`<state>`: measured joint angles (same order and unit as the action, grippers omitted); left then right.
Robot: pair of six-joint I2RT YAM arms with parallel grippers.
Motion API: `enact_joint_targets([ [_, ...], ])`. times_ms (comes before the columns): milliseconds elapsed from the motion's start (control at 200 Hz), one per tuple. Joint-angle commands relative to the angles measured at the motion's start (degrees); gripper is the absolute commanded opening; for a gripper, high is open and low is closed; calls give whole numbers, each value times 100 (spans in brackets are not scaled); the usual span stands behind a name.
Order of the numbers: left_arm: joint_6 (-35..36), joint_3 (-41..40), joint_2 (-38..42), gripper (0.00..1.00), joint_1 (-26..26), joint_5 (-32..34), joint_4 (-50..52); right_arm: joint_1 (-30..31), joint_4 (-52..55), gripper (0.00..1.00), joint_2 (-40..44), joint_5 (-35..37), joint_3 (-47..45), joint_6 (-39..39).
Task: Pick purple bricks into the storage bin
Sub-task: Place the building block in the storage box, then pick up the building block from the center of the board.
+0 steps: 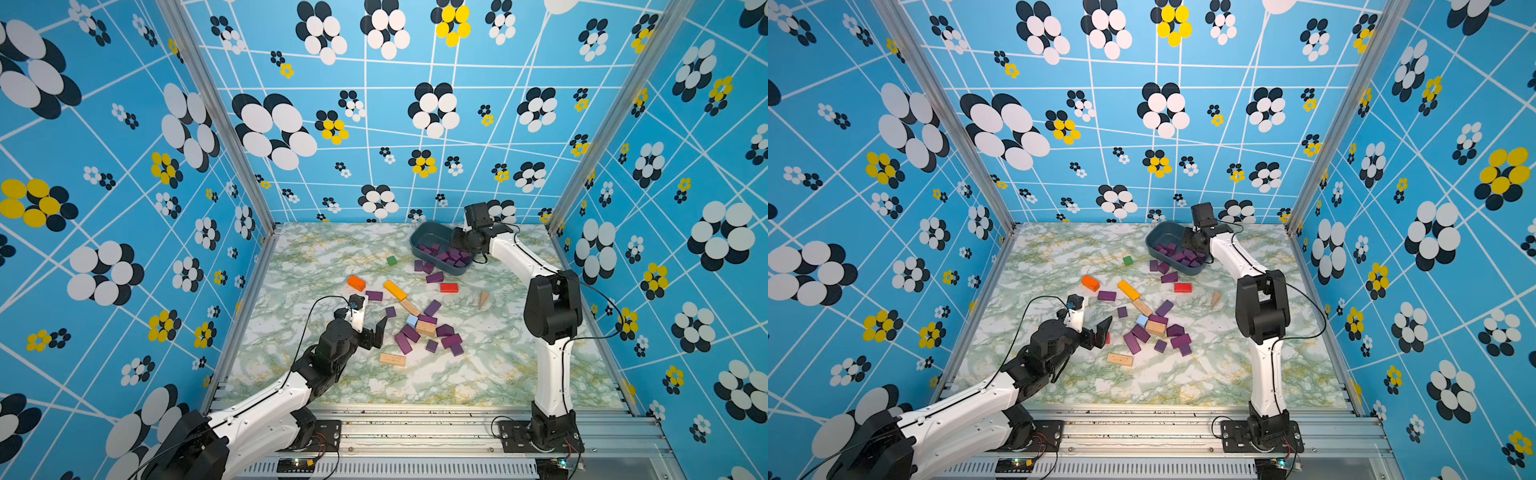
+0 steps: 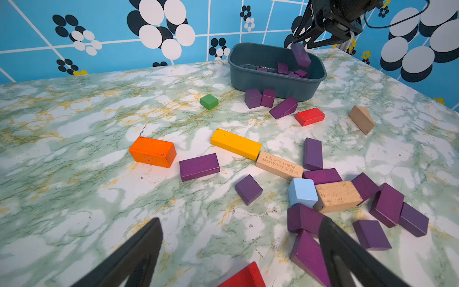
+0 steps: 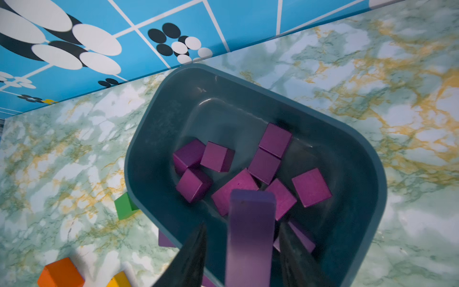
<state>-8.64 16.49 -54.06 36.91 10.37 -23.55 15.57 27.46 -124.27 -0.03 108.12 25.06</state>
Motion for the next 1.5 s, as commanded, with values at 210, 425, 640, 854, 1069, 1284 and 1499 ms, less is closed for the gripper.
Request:
enact_joint_targets([
  [210, -397, 157, -355, 99, -384, -227, 421, 94, -221, 69, 1399, 423, -1006, -579],
  [425, -578, 508, -607, 99, -589, -194, 981, 170, -390, 74, 3315, 284, -2858, -814],
  [640, -894, 960, -1006, 100, -746, -369, 1424, 174, -907, 82, 5143, 94, -4816, -739],
  [854, -905, 1418, -1697, 100, -716, -1090, 1318, 174, -1937, 93, 6195, 152, -6393, -998],
  [1069, -1235, 2067, -2737, 96, -536, -1254, 1502, 173, -2445, 97, 6496, -550, -7280, -860],
  [1284, -1386, 2923, -3667, 94, -296, -1368, 2087, 171, -3533, 99, 7328, -964, -8593, -493],
  [1499, -1487, 3405, -4167, 89, -223, -1043, 2542, 172, -4966, 99, 7988, -1800, -9458, -371],
])
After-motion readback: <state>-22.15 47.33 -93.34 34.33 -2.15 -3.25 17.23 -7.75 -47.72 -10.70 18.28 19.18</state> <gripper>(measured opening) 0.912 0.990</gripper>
